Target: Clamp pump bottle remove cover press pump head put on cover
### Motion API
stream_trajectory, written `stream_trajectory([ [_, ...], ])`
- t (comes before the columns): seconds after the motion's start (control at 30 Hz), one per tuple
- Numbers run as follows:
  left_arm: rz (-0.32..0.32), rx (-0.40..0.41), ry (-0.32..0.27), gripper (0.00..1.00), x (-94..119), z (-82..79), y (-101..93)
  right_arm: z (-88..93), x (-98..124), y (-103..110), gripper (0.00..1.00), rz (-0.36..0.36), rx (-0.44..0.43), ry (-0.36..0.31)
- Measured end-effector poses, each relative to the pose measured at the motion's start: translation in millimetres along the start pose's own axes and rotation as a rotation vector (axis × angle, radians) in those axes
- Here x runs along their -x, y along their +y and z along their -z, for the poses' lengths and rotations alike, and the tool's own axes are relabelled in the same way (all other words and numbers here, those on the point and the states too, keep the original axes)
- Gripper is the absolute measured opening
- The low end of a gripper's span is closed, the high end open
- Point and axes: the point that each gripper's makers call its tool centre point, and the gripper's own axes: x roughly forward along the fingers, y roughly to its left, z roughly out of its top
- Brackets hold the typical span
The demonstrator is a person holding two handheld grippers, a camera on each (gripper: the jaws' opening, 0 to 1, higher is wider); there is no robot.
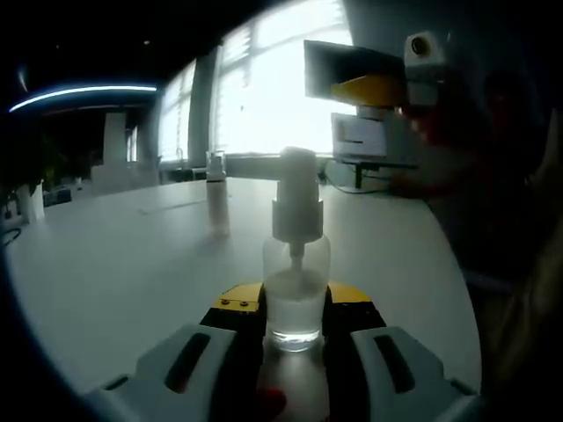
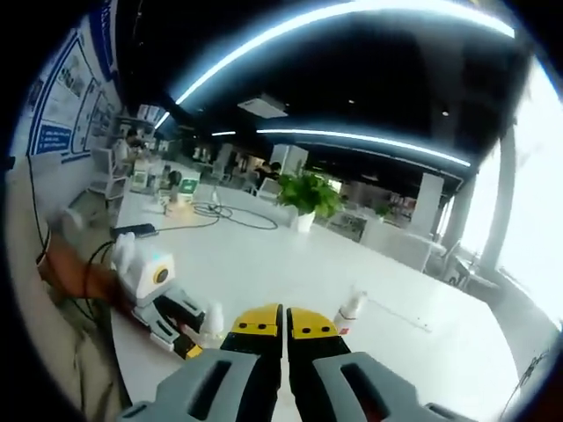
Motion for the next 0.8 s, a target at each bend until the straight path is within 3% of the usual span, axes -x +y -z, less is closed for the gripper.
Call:
stream_trajectory([
  [0.2,-0.002,0.000,0.000,0.16,1,0.2,0.4,7.1,-11,8,0.00,-0.026,0.080,0.083],
  [0.47,0.012,-0.005,0.001,0.16,0,0.2,-0.8,-5.8,-14,13,0.00,-0.071,0.169,0.117],
  [0.63,0.005,0.000,0.001,0.16,1,0.4,1.1,-8.4,-23,14,0.00,-0.114,0.173,0.135],
  [0.73,-0.005,-0.010,0.001,0.16,2,0.2,0.9,0.6,-29,14,0.00,-0.137,0.103,0.145],
  [0.8,0.014,0.001,0.002,0.16,1,0.3,-1.1,3.8,-29,12,0.00,-0.136,0.101,0.141],
])
